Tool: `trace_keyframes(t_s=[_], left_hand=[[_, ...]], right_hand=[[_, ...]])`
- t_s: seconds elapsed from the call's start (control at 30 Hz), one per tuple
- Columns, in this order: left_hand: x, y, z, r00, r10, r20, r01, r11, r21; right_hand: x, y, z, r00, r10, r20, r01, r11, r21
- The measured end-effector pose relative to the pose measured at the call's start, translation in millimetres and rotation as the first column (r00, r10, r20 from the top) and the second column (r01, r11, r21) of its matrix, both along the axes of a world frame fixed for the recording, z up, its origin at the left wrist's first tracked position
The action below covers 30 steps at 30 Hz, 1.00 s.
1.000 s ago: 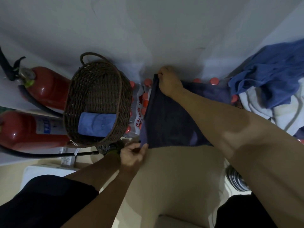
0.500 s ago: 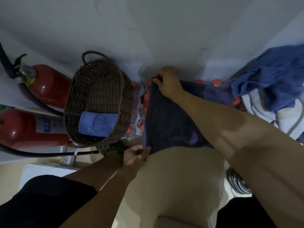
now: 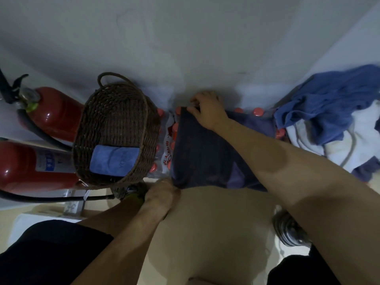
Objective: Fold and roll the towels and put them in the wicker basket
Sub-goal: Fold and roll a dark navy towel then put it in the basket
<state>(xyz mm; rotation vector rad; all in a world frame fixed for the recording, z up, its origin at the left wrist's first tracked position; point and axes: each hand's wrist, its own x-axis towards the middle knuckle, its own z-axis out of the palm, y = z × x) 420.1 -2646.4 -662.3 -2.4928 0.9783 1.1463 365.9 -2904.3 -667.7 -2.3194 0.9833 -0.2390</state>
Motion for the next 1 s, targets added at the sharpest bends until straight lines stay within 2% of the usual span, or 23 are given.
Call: trace_keyframes(t_s=[0.03, 0.1, 0.2, 0.23, 0.3, 0.47, 0.63, 0.73, 0.8, 0.87, 0.93, 1.0], left_hand=[[-1.6, -14.2, 7.3, 0.998, -0.048, 0.035, 0.05, 0.997, -0.056], [-9.1, -47.5, 19.1, 0.994, -0.106, 0.02, 0.107, 0.954, -0.281], [-24.2, -95.0, 33.3, 0.993, -0.061, -0.102, -0.017, 0.777, -0.629], [-25.6, -108.4, 33.2, 0.995, -0.069, -0.078, -0.004, 0.72, -0.694], [-21.6, -129.9, 25.9, 0.992, -0.113, 0.059, 0.122, 0.704, -0.7], [5.6, -150.5, -13.7, 0.957, -0.248, 0.15, 0.289, 0.792, -0.538], [7.5, -149.5, -31.1, 0.949, -0.231, 0.215, 0.314, 0.77, -0.555], [0.0, -147.8, -32.0, 0.954, -0.185, 0.234, 0.29, 0.76, -0.581], [-2.3, -145.8, -31.4, 0.957, -0.158, 0.244, 0.278, 0.749, -0.601], [-3.1, -144.7, -31.5, 0.958, -0.134, 0.253, 0.267, 0.737, -0.621], [-3.6, -145.1, -31.8, 0.96, -0.123, 0.252, 0.26, 0.73, -0.632], [-2.9, -145.2, -33.6, 0.96, -0.125, 0.252, 0.261, 0.727, -0.635]], right_hand=[[-10.2, -3.3, 5.7, 1.0, -0.003, 0.021, 0.003, 1.0, 0.003], [-34.3, -12.7, 15.9, 0.999, 0.001, 0.037, -0.002, 1.0, 0.018], [-77.9, -33.3, 29.5, 0.994, 0.02, -0.107, -0.017, 0.999, 0.031], [-93.5, -40.6, 34.1, 0.982, 0.01, -0.189, -0.006, 1.0, 0.025], [-125.6, -53.0, 40.7, 0.951, -0.016, -0.308, 0.021, 1.0, 0.014], [-188.6, -60.5, 41.5, 0.897, -0.011, -0.443, 0.054, 0.995, 0.086], [-192.1, -53.6, 22.0, 0.916, -0.059, -0.398, 0.107, 0.989, 0.099], [-184.0, -58.4, 19.6, 0.919, -0.089, -0.384, 0.172, 0.967, 0.188], [-182.5, -64.4, 22.0, 0.934, -0.213, -0.288, 0.302, 0.901, 0.311], [-183.4, -67.0, 23.1, 0.905, -0.4, -0.147, 0.409, 0.717, 0.565], [-183.2, -62.4, 20.2, 0.816, -0.565, -0.117, 0.433, 0.465, 0.772], [-182.7, -56.4, 10.0, 0.721, -0.679, -0.139, 0.489, 0.356, 0.796]])
